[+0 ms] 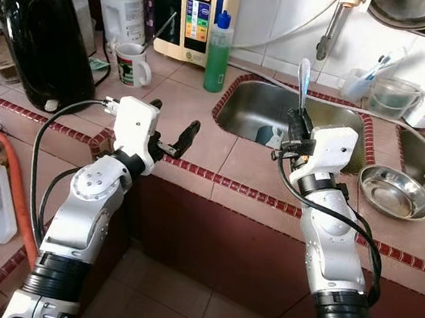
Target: Kitchen organization
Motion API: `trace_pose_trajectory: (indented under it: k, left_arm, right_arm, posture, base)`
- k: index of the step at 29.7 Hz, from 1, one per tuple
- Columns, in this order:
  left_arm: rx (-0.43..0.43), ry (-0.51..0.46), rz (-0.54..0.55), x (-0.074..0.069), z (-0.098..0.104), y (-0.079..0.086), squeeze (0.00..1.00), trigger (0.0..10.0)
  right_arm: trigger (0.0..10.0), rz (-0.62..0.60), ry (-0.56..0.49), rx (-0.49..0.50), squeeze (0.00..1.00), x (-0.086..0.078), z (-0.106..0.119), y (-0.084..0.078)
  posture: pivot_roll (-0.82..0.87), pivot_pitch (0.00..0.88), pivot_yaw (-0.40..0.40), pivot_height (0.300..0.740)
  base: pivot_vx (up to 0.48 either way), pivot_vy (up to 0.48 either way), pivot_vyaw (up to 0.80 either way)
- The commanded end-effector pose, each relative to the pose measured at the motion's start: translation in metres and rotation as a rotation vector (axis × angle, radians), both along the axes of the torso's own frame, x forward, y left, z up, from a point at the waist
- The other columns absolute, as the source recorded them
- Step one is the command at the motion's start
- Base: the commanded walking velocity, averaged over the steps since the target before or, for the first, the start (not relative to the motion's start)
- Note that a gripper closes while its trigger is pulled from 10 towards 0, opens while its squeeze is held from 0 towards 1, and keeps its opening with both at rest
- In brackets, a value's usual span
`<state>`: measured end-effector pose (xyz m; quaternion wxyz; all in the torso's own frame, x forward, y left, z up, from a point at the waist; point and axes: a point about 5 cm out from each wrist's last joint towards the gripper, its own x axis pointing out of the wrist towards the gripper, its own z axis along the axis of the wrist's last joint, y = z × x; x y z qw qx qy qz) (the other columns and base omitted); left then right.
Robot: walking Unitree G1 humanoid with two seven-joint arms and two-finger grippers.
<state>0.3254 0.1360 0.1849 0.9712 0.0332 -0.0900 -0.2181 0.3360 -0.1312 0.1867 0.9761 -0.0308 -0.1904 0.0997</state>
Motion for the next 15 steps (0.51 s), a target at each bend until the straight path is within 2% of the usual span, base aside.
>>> trace_pose_trajectory:
  k: [1,6,9,12,15]
  left_arm:
    - [0.014,-0.025,-0.015,-0.0009,0.0041,-0.0045,0.00,10.0]
    - [0.041,-0.045,-0.041,-0.0022,0.0040,-0.0080,0.00,10.0]
    - [0.042,-0.052,-0.052,-0.0030,0.0043,-0.0099,0.00,10.0]
    - [0.049,-0.053,-0.059,-0.0034,0.0037,-0.0114,0.00,10.0]
    - [0.054,-0.057,-0.064,-0.0033,0.0033,-0.0123,0.00,10.0]
  right_arm:
    - [10.0,-0.026,0.003,0.014,0.00,0.0023,0.0021,-0.0060]
    - [10.0,-0.023,0.003,0.005,0.00,0.0022,0.0019,-0.0049]
    - [10.0,-0.025,0.004,0.005,0.00,0.0018,0.0016,-0.0052]
    - [10.0,-0.026,0.002,0.002,0.00,0.0015,0.0013,-0.0051]
    - [10.0,-0.026,-0.001,0.000,0.00,0.0011,0.0011,-0.0050]
  posture:
    - [-0.02,0.005,-0.009,0.740]
    - [-0.02,0.003,-0.007,0.740]
    - [-0.02,0.000,-0.005,0.740]
    - [-0.02,0.000,-0.005,0.740]
    - [-0.03,0.000,-0.004,0.740]
  base:
    - [0.000,0.000,-0.80]
    - [0.000,0.000,0.00]
    - [0.321,0.000,0.00]
    - [0.382,0.000,-0.80]
    - [0.407,-0.244,-0.80]
